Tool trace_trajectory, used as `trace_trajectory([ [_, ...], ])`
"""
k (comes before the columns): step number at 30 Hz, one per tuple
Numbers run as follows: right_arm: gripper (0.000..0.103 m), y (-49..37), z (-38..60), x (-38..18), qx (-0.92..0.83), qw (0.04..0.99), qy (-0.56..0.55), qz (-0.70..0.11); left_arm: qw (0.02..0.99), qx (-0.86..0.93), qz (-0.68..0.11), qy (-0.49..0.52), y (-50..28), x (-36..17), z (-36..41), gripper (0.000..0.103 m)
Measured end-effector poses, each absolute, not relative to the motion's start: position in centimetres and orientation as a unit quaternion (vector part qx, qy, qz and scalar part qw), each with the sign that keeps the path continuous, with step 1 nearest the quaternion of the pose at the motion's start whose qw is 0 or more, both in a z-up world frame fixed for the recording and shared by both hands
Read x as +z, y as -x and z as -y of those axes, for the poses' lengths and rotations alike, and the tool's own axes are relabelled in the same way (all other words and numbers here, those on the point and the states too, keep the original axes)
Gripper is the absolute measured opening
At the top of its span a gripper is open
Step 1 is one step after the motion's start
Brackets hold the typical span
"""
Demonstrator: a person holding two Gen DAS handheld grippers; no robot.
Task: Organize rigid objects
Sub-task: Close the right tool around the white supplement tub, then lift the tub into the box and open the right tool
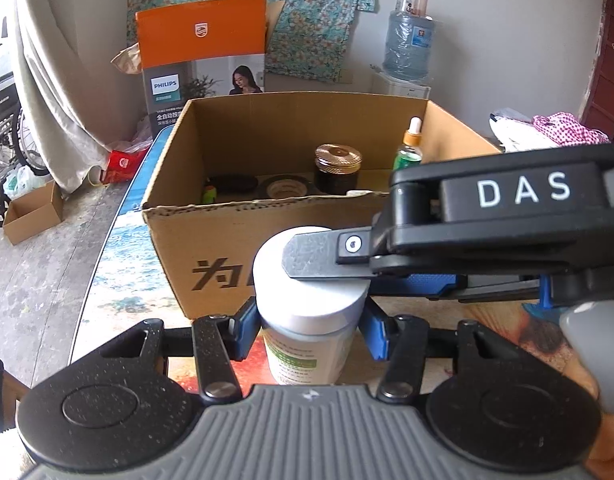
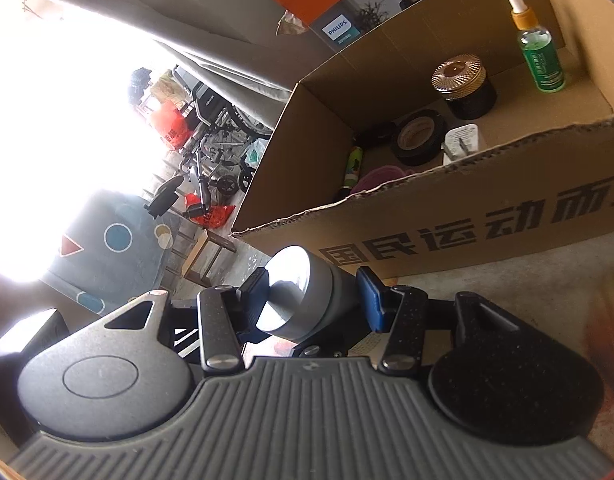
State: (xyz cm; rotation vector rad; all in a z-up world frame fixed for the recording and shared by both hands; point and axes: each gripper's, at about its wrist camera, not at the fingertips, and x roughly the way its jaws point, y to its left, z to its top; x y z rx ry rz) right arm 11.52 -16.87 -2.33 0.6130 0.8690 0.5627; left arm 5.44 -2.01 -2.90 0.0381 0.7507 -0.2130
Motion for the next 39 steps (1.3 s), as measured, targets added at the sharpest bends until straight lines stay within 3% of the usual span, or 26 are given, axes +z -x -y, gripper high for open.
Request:
trace_trajectory([
  [9, 0.047, -9.4, 17.7, -0.7, 0.270, 0.838, -0.281, -0.383, 0.930, -0.107, -0.349, -0.033, -3.9, -0.9, 2.8, 0.054],
  [17, 0.049, -8.3, 18.1, 6.7, 0.315, 0.865, -0.259, -0.292, 0.956, -0.107, -0.268, -0.055, -3.3, 6.7, 3.2, 0.054],
  [24, 0.049, -10.6, 20.8, 12.8, 0.300, 0.899, -0.229, -0.223, 0.960, -0.155, -0.228, -0.049, -7.5, 11.5, 6.1, 0.054],
  [30, 0.049, -14.7, 25.3, 12.6, 0.247, 0.912, -0.230, -0.232, 0.945, -0.202, -0.254, -0.040, -12.6, 9.7, 10.3, 0.054],
  [39, 0.049, -19.2, 29.8, 4.3, 0.198, 0.890, -0.270, -0.309, 0.908, -0.223, -0.354, -0.036, -18.6, 2.1, 13.7, 0.054],
])
